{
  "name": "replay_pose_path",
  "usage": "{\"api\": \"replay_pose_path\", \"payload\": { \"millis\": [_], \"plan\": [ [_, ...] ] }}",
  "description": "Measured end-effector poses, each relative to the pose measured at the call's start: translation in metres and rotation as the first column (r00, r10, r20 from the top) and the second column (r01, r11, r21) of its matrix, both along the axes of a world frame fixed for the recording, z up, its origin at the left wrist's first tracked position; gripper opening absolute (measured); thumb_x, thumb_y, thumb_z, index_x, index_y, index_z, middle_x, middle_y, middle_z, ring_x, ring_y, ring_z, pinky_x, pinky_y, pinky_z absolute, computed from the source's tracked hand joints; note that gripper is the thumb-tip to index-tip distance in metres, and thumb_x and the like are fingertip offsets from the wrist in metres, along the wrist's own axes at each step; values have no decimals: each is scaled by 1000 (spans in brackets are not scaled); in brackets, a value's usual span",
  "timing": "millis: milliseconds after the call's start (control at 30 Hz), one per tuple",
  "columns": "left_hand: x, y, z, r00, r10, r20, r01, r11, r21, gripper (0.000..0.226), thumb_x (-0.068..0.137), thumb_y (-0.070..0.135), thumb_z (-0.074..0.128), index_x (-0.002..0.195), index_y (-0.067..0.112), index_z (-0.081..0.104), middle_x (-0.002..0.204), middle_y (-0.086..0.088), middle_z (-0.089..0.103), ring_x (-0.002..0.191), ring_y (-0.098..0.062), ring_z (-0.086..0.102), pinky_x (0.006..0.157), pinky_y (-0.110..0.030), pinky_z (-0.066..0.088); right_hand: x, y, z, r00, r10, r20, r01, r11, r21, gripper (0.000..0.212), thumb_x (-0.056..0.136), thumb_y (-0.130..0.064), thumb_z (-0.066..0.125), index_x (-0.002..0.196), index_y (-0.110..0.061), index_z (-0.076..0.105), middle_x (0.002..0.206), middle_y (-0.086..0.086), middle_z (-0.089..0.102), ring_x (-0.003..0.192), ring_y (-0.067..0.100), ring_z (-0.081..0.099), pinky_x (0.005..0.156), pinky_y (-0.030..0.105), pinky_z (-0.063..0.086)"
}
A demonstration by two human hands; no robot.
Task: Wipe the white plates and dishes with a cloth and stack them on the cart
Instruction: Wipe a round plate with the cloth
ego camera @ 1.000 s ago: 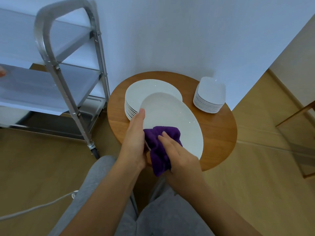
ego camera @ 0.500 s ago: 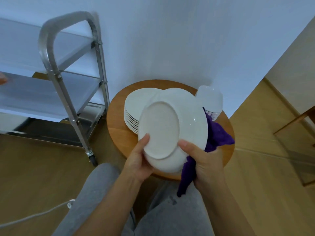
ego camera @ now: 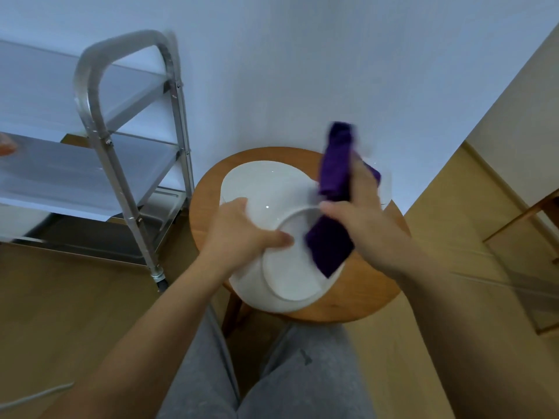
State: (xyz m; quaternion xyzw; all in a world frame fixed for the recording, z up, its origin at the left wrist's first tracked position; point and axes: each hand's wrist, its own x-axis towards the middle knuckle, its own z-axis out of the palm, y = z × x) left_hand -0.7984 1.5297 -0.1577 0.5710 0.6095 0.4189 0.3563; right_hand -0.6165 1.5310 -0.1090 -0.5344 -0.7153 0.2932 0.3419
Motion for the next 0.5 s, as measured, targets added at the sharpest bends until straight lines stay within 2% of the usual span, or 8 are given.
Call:
{"api": "replay_pose_path", "payload": {
  "millis": [33, 67, 133, 200, 300, 367, 400, 500],
  "plan": [
    [4, 0, 2, 996, -67, -67, 68, 997, 24, 46, 50, 39, 84, 78, 30, 50, 81, 7, 59, 75, -8, 55, 61, -27, 47, -3, 5, 5, 979, 102, 174, -87, 992, -90, 89, 75, -38, 59, 147, -38, 6, 157, 0, 6, 143, 21, 9, 113, 42, 19],
    [5, 0, 4, 988, -129, -82, 131, 991, 29, 45, 50, 38, 85, 79, 33, 51, 82, 9, 61, 76, -6, 56, 64, -26, 48, -3, 7, 10, 921, 205, 331, -158, 974, -164, 103, 76, -39, 64, 146, -41, -12, 158, -4, -10, 145, 19, -5, 114, 42, 12],
    [0, -1, 4, 977, -211, -36, 211, 977, -7, 48, 50, 32, 88, 82, 38, 53, 84, 14, 62, 80, -2, 57, 66, -23, 48, 3, 10, 19, 774, 348, 528, -269, 937, -224, 117, 73, -37, 73, 139, -48, -24, 155, -15, -11, 143, 15, -3, 111, 39, 19],
    [-9, -2, 3, 960, -281, 9, 281, 958, -60, 51, 50, 29, 89, 87, 39, 54, 88, 17, 63, 81, -1, 59, 64, -19, 47, 11, 13, 24, 692, 388, 609, -324, 921, -218, 124, 67, -40, 80, 141, -48, -19, 144, -20, 11, 130, 11, 15, 103, 30, 30],
    [-15, -6, 3, 912, -405, -61, 402, 914, -52, 58, 52, 28, 89, 90, 47, 50, 89, 25, 60, 81, 12, 57, 64, -11, 44, 11, 14, 21, 627, 324, 708, -358, 927, -107, 117, 53, -60, 81, 142, -46, 7, 124, -15, 23, 114, 6, 20, 98, 26, 32],
    [-14, -9, 5, 905, -416, -88, 415, 909, -24, 60, 54, 27, 88, 92, 49, 47, 92, 25, 58, 85, 9, 56, 68, -12, 45, 11, 13, 15, 662, 294, 690, -380, 925, -29, 105, 49, -64, 80, 135, -44, 23, 129, -14, 27, 121, 7, 21, 101, 27, 30],
    [-13, -10, 7, 913, -396, -92, 398, 917, 3, 59, 55, 28, 87, 92, 47, 46, 93, 23, 58, 87, 6, 55, 69, -13, 44, 13, 14, 13, 722, 308, 619, -383, 924, -13, 100, 49, -60, 82, 132, -43, 28, 131, -15, 30, 122, 4, 24, 100, 23, 31],
    [-12, -11, 11, 952, -292, -96, 300, 951, 79, 52, 53, 30, 87, 88, 39, 49, 91, 17, 58, 85, -1, 55, 65, -15, 45, 19, 14, 12, 899, 347, 268, -361, 933, 5, 96, 53, -37, 90, 129, -40, 33, 120, -28, 43, 111, -9, 43, 79, 8, 46]
  ]
}}
